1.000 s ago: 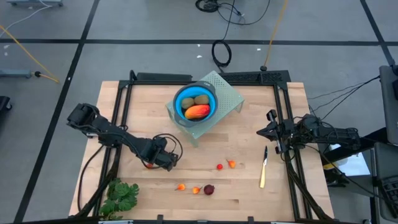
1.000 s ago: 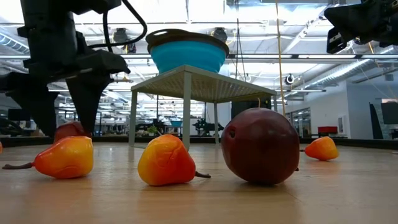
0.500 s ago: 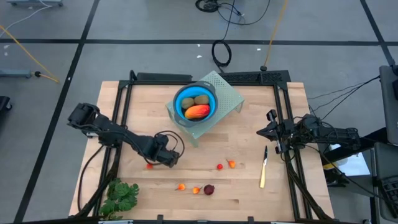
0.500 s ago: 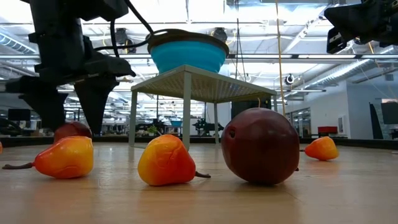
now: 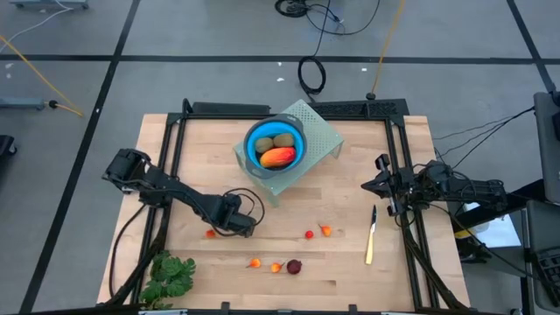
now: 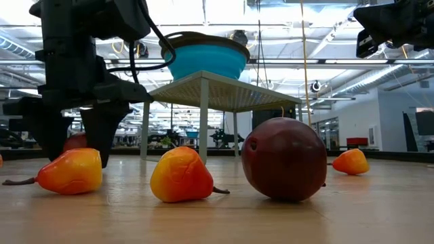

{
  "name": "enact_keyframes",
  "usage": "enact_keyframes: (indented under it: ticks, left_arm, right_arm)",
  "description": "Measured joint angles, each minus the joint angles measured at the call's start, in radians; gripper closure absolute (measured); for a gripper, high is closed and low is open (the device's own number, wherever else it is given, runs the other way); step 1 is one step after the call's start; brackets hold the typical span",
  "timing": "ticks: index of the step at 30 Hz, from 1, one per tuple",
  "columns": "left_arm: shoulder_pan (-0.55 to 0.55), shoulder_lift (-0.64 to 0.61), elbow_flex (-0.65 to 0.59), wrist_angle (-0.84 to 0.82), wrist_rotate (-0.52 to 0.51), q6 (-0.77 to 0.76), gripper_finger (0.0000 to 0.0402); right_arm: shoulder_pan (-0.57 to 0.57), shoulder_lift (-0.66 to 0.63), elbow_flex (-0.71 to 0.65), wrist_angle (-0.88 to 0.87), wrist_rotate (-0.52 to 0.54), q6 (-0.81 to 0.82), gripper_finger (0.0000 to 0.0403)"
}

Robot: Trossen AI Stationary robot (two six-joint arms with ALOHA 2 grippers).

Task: Pick & Place Fruit
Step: Put the left red pomegranate into the blue strainer bowl on the shelf

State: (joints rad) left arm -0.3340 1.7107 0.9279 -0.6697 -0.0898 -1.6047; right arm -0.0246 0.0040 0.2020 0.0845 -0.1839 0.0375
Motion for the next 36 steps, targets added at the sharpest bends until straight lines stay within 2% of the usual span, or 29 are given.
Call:
enact_keyframes:
  ticks: [12, 25, 36]
  left_arm:
    - [0.001, -0.006, -0.002, -0.008, -0.004, -0.015, 0.0090]
    - [0.001, -0.007, -0.002, -0.024, -0.012, -0.020, 0.0215]
    - [0.001, -0.042, -0.006, -0.047, -0.026, -0.015, 0.0203]
  right_arm:
    - [0.000, 0.000, 0.000, 0.002, 0.000, 0.000, 0.0403]
    - [0.000, 0.000, 0.000, 0.002, 0.000, 0.000, 0.0403]
    - [0.000, 0.000, 0.000, 0.002, 0.000, 0.001, 0.0403]
